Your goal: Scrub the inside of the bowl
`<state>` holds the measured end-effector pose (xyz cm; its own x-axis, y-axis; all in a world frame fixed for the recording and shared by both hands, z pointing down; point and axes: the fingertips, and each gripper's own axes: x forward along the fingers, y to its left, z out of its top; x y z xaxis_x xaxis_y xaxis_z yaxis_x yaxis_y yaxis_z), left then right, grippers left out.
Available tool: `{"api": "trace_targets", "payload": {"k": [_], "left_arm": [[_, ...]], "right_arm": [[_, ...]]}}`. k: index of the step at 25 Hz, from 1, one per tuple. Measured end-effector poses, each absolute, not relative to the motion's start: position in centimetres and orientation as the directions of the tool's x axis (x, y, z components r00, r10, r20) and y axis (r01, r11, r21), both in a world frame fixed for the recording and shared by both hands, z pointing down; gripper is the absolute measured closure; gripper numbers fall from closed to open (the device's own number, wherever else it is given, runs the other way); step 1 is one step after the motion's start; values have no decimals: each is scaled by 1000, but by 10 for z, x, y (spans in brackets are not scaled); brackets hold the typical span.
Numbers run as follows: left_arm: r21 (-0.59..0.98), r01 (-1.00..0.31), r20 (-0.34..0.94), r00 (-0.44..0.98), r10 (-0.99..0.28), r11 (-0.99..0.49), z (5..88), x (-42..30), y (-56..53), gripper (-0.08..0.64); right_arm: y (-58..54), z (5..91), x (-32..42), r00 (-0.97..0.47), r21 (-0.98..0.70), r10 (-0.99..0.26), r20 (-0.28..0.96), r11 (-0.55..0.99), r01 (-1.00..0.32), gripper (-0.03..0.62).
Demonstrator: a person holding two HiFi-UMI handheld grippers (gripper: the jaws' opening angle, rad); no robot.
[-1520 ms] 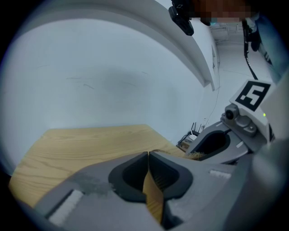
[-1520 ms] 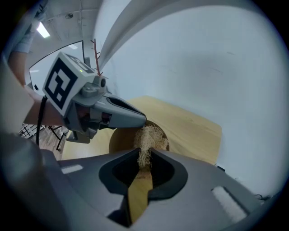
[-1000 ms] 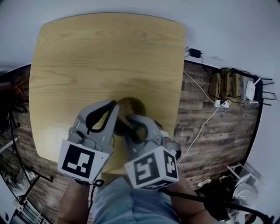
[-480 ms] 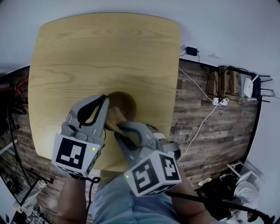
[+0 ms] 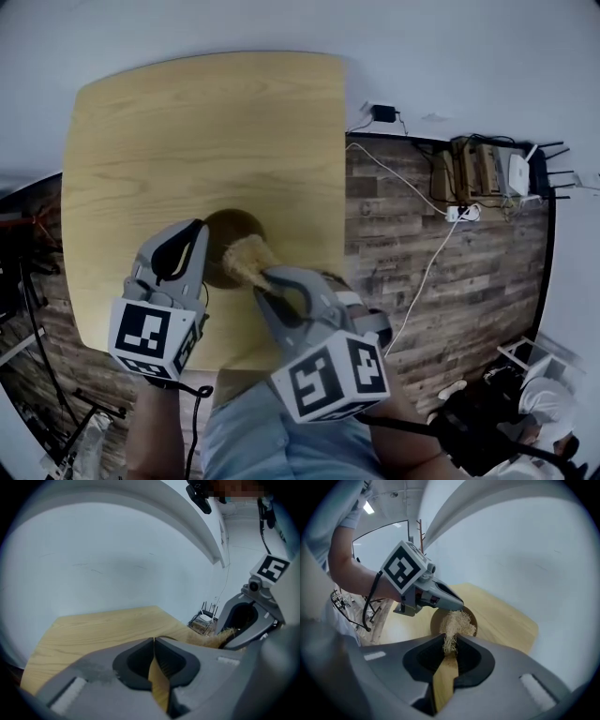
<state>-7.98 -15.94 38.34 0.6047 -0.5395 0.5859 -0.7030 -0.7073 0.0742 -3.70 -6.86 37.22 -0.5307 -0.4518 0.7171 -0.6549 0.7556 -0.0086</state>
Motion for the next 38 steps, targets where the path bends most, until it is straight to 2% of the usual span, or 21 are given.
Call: {"api": "trace_targets", "payload": {"k": [7,15,25,38], "left_arm": [[79,-687,586,618,-524,-722,379,-69,-155,529],[125,-671,595,640,-486,-730,382,-64,-155,529],[145,-683,573,648,-502,-716,376,-76,-159,526],[100,-688,583,626,-518,-719,386,-80,-168,526]], "right_arm": [[-82,377,-29,-479,63,-487,730,746,-663,540],[-102,403,-30,-446,68,-464,765,747,-661,540],[-99,428,-53,-476,-71,-364,801,731,-679,541],[-71,410,-68,-591,-216,-302,748,731,-647,541]]}}
